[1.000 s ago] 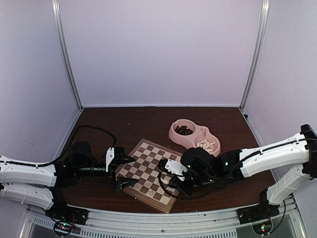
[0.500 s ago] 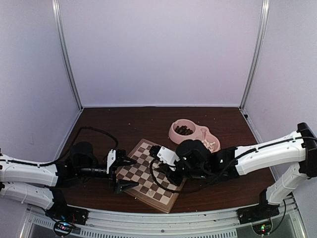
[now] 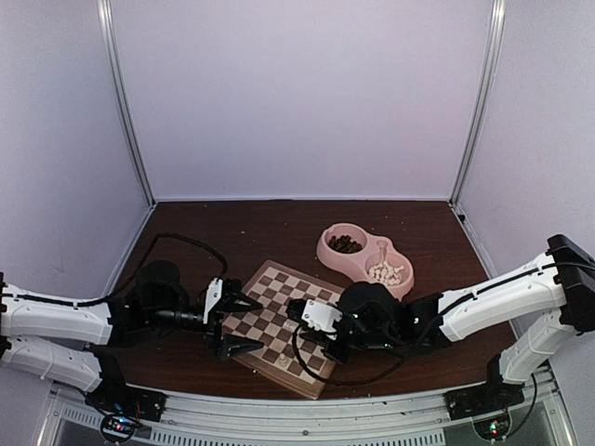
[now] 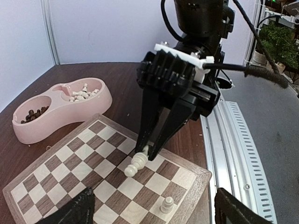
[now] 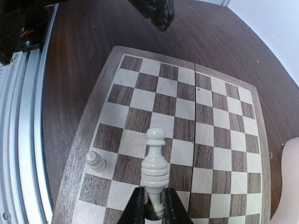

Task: Set up the chess pieces on the board
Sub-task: Pass from the right arm to the left

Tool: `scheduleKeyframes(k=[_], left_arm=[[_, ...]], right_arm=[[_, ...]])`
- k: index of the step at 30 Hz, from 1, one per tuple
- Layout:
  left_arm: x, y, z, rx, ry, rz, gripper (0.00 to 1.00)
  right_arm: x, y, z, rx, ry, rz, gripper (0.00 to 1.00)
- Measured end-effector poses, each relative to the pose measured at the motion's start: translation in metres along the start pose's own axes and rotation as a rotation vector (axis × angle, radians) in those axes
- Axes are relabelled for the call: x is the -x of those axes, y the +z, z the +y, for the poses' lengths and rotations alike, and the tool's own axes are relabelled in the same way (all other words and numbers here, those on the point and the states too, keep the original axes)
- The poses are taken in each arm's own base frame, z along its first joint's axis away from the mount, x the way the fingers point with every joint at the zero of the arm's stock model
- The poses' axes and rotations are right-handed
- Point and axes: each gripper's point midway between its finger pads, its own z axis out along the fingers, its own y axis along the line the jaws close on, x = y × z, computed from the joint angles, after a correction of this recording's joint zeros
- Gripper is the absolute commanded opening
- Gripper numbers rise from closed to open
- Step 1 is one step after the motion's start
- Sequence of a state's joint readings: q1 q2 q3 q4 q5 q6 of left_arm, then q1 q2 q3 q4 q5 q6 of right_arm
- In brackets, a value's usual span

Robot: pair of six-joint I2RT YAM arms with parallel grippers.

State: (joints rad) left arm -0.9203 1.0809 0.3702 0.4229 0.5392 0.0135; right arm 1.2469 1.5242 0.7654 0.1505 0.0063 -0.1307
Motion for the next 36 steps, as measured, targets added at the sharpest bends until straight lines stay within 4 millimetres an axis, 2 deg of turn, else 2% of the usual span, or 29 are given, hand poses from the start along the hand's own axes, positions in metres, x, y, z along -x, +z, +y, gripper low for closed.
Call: scheduleKeyframes(k=[11,15,19,26,31,36], left_arm=[[-0.008,0.014,-0.006,-0.084,-0.036,0.041,0.72],[-0.010,0.015,-0.009,-0.102,-0.043,0.047,0.71],[-0.009,0.016,-0.010,-0.117,-0.049,0.048,0.58],[-0.013,0.022,-0.013,-0.155,-0.062,0.068,0.56],[-0.022,0.025,-0.013,-0.166,-0.081,0.092,0.51],[-0.022,0.025,-0.014,-0.172,-0.079,0.091,0.45]], right_arm=[[0.011,-0.003,0.020,0.119,-0.020,-0.047,0.01],[0.012,-0.004,0.026,0.156,-0.023,-0.053,0.02],[0.014,-0.006,0.030,0.182,-0.023,-0.062,0.02],[0.016,-0.009,0.035,0.213,-0.024,-0.071,0.02],[0.020,-0.013,0.037,0.229,-0.024,-0.084,0.02],[0.021,-0.013,0.039,0.236,-0.024,-0.087,0.02]])
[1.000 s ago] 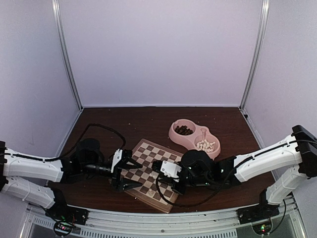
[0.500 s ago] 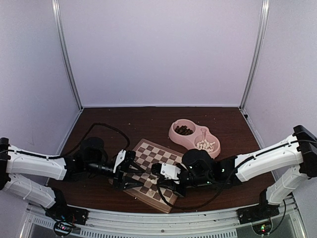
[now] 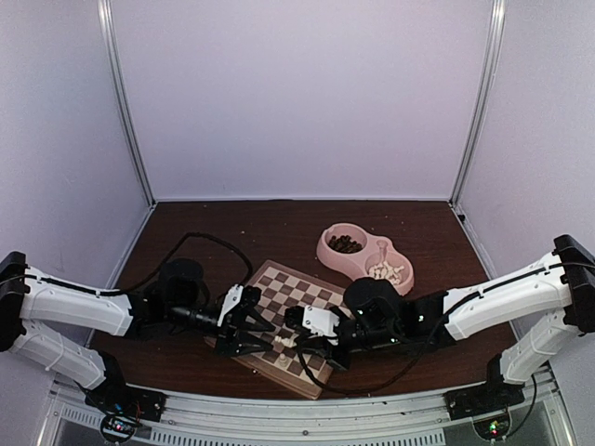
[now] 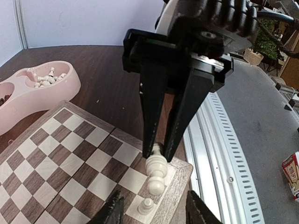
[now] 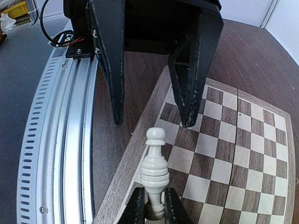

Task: Set up the chess pieces on the board
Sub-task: Pass from the right arm to the left

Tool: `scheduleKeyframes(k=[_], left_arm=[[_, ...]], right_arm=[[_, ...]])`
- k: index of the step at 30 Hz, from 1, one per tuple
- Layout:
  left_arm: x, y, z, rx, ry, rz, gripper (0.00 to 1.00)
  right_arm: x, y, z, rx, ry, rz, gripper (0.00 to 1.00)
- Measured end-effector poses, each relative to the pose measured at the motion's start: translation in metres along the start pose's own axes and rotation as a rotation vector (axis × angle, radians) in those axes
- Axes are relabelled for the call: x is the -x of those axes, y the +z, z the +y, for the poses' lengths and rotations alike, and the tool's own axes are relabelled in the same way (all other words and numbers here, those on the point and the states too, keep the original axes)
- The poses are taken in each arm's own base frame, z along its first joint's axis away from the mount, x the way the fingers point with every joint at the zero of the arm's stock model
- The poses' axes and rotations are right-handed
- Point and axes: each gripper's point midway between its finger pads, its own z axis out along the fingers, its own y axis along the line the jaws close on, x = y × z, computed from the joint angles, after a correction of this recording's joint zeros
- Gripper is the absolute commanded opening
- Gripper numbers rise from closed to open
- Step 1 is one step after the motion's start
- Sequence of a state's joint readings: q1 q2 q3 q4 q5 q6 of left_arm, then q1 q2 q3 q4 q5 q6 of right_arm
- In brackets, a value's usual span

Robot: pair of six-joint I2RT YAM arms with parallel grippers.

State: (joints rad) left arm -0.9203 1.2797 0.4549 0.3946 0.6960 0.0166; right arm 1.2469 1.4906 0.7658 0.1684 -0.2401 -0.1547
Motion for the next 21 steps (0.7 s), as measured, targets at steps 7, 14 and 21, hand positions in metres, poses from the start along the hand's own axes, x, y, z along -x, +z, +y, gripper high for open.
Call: scheduleKeyframes(k=[7,14,21], left_arm=[[0.0002,0.0014,-0.0034,-0.013,0.006,0.001,0.38],[0.0066,0.0060,-0.0056,-0.029,0.021,-0.004,0.37],[0.0062,0.0064,-0.0065,-0.031,0.028,-0.002,0.21]], right_arm=[[0.0030,0.0000,0.0013,0.009,0.000,-0.006,0.02],[0.0068,-0.0002,0.0022,0.017,0.001,-0.015,0.02],[0.0068,-0.0002,0.0027,0.020,0.002,-0.015,0.02]])
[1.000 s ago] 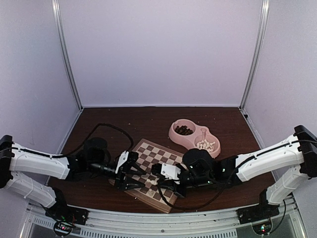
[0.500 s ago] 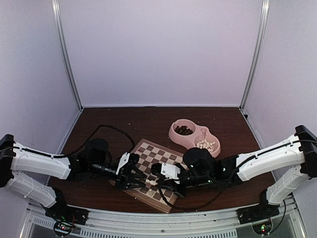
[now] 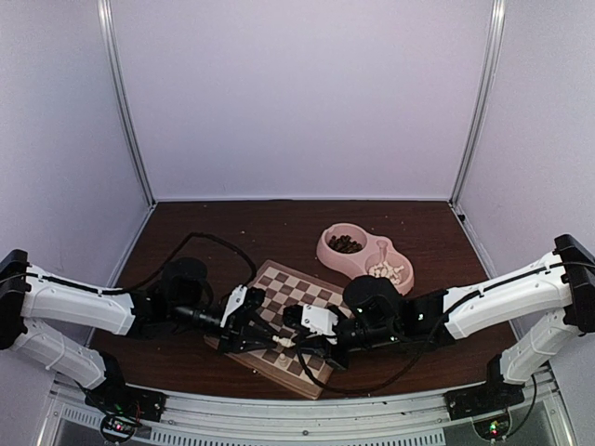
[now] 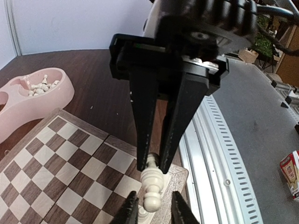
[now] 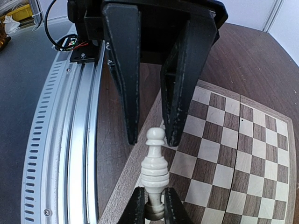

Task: Set up the chess pieces on the board
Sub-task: Pass from the right arm to the left

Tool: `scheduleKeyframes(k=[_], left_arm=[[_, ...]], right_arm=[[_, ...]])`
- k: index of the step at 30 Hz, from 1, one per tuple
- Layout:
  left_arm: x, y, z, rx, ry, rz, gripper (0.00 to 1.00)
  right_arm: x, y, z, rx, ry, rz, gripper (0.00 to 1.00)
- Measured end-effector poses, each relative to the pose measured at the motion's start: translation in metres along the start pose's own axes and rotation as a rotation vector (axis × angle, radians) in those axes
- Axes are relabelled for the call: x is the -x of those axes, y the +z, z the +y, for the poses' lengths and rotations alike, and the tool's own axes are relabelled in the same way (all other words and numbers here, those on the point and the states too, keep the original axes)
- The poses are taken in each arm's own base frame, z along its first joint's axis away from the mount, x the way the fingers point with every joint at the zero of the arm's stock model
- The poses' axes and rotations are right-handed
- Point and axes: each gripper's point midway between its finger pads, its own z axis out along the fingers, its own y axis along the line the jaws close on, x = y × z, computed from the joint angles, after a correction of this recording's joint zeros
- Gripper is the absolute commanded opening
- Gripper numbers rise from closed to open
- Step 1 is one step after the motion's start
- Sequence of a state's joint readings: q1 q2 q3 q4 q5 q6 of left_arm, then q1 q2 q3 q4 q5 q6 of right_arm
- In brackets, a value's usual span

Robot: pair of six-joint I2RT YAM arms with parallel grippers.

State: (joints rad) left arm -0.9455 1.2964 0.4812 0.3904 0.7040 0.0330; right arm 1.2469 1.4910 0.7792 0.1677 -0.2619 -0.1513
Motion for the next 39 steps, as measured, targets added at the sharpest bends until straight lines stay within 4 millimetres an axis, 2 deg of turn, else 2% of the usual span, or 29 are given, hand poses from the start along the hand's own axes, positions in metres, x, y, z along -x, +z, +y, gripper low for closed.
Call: scheduleKeyframes(k=[5,8,16,25,29,32,39], left_arm=[[0.000,0.000,0.000,-0.001,0.005,0.002,0.07],[0.000,0.000,0.000,-0.001,0.006,0.005,0.03],[0.000,0.000,0.002,0.009,-0.003,0.024,0.00],[0.011,-0.015,0.016,0.143,0.004,0.042,0.00],[0.010,-0.026,0.037,0.294,-0.001,0.073,0.00],[-0.001,-0.038,0.061,0.452,-0.031,0.148,0.00],[-0.018,-0.069,0.100,0.726,-0.105,0.336,0.00]], right_arm=[[0.000,0.000,0.000,0.000,0.000,0.000,0.02],[-0.001,0.000,0.000,0.001,0.000,0.002,0.02],[-0.001,0.000,-0.002,-0.009,0.000,0.003,0.01],[0.003,-0.009,-0.021,-0.128,-0.001,-0.012,0.00],[0.006,-0.015,-0.038,-0.230,0.007,-0.017,0.00],[0.002,-0.019,-0.052,-0.316,0.019,-0.010,0.00],[-0.007,-0.032,-0.067,-0.422,0.029,-0.001,0.00]])
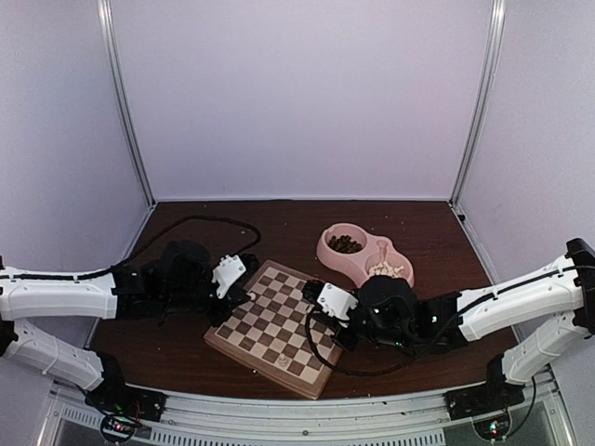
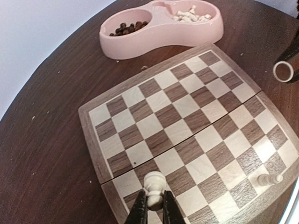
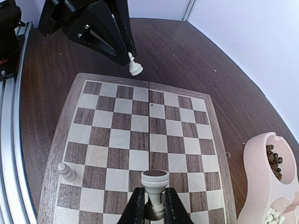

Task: Set up the chess pieces on the board
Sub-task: Pass from the right arm to the left, then place the pawn on a2.

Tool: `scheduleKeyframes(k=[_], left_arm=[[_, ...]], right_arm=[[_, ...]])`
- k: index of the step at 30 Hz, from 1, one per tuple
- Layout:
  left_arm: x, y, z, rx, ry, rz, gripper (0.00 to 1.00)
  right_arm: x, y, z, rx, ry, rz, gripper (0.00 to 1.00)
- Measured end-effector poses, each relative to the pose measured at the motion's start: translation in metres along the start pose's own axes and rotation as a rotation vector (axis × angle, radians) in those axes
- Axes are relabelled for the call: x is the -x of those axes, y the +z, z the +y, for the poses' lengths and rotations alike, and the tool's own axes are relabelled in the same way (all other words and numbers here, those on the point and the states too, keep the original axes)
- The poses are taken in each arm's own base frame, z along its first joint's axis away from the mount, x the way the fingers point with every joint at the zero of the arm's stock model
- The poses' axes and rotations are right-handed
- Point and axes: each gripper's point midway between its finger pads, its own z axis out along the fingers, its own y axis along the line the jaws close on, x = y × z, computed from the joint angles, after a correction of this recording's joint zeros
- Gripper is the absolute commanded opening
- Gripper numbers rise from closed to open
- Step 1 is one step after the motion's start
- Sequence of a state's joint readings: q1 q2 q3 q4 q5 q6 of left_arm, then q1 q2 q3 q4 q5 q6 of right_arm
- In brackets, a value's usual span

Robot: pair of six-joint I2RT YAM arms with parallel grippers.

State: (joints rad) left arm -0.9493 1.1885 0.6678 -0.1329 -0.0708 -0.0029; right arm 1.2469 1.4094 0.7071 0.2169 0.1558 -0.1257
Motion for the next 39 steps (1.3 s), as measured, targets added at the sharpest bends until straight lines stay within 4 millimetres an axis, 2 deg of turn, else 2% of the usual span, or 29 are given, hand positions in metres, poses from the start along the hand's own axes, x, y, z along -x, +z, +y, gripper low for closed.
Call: scheduleKeyframes(k=[7,17,21,29,39], left_arm=[[-0.023,-0.005,0.020,0.112,-0.025,0.154,0.00],[-0.056,0.010,0.025,0.132,-0.056,0.374,0.00],[-0.069,0.009,0.025,0.130,-0.058,0.436,0.00],[-0.074,0.012,0.023,0.118,-0.054,0.497,0.00],[-0.090,0.021,0.018,0.092,-0.046,0.596,0.00]], right_arm=[[0.004,-0.002,-0.014,-0.081,0.008,-0.012,0.00],[0.004,-0.002,-0.021,-0.118,0.012,-0.018,0.00],[0.005,-0.002,-0.021,-0.119,0.013,-0.020,0.00],[0.005,-0.002,-0.021,-0.119,0.014,-0.023,0.00],[0.005,-0.002,-0.021,-0.119,0.014,-0.023,0.00]])
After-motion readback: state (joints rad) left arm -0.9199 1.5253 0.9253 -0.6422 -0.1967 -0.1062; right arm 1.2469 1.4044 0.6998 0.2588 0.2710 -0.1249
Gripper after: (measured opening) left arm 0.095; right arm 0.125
